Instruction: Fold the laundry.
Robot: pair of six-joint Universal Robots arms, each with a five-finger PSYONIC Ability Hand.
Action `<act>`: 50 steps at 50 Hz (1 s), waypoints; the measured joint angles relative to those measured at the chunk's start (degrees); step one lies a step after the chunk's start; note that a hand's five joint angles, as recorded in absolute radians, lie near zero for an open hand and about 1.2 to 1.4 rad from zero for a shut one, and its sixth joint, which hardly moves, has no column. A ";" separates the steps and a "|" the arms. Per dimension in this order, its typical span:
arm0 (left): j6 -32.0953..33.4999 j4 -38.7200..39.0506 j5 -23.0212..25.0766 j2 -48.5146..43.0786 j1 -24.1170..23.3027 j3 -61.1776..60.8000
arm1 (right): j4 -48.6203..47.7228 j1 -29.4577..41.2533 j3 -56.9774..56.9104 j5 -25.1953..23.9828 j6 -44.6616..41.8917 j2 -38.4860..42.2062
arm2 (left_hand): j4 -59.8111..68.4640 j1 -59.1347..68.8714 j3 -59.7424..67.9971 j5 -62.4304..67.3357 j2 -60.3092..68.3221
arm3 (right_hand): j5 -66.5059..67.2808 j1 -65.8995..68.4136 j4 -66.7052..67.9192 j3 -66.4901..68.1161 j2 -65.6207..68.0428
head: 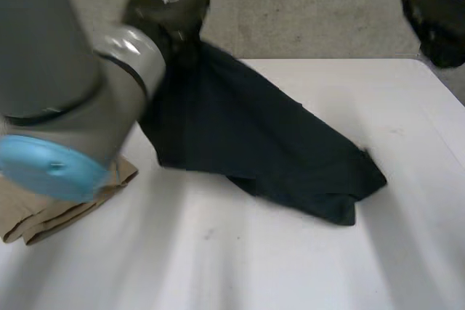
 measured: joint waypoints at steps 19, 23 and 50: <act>-1.28 -2.65 0.13 -1.29 -0.23 -1.61 | 7.58 0.81 -4.41 -4.57 7.15 10.00 | 0.05 0.00 0.21 0.00 0.12 | -49.71 -41.87 -50.70 -50.05 -49.83; -1.35 -3.88 0.15 -3.19 -0.17 -2.75 | 7.61 1.66 -4.35 -5.94 10.35 17.56 | 0.05 0.00 0.21 0.00 0.12 | -53.28 -45.20 -54.44 -54.95 -54.63; -0.40 -4.61 0.71 16.66 -3.49 -21.00 | 4.80 15.03 -37.87 -23.38 24.80 54.35 | 0.06 0.00 0.23 -0.01 0.14 | -53.28 -45.20 -54.44 -54.95 -54.63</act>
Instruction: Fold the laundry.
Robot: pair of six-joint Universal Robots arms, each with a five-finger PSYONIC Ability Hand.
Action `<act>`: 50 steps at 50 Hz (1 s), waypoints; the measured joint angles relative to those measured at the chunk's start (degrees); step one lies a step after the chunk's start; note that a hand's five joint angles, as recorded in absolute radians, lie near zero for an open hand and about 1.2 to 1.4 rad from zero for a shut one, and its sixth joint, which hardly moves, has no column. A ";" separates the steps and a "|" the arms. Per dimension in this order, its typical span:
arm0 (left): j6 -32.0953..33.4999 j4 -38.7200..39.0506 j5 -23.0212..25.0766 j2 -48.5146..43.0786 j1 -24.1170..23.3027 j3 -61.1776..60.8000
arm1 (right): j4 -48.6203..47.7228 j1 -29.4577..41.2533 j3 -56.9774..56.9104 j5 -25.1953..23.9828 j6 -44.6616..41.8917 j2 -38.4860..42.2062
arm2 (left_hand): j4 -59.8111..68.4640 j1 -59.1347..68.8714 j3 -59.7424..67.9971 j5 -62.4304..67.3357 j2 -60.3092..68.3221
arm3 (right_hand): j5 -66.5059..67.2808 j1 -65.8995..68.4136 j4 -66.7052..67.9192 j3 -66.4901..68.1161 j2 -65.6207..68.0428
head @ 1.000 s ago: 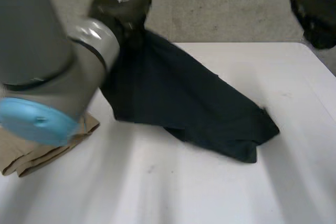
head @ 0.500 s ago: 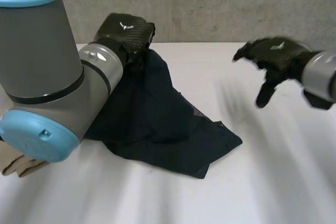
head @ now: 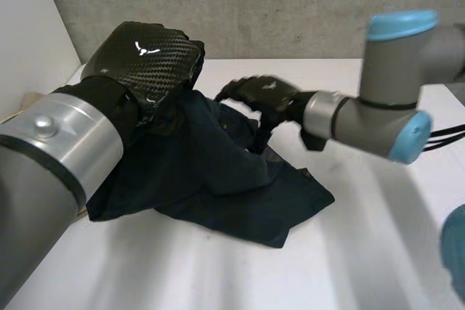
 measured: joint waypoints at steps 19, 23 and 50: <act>0.08 1.82 -0.38 -0.11 1.80 1.97 | 0.93 2.08 -2.97 6.38 -1.59 -0.44 | 0.00 0.00 0.00 0.00 0.00 | 51.25 44.21 53.89 54.40 54.83; 0.06 2.89 -0.47 0.18 3.41 2.14 | 2.84 -2.10 -0.05 10.32 -4.58 -9.01 | 0.00 0.00 0.00 0.00 0.00 | 51.25 44.21 53.99 54.40 54.83; -0.81 11.81 -1.06 16.32 1.48 5.26 | 15.13 -12.09 12.32 11.97 -18.46 -53.80 | 0.01 0.00 0.05 0.00 0.08 | 51.25 44.21 54.76 55.35 54.83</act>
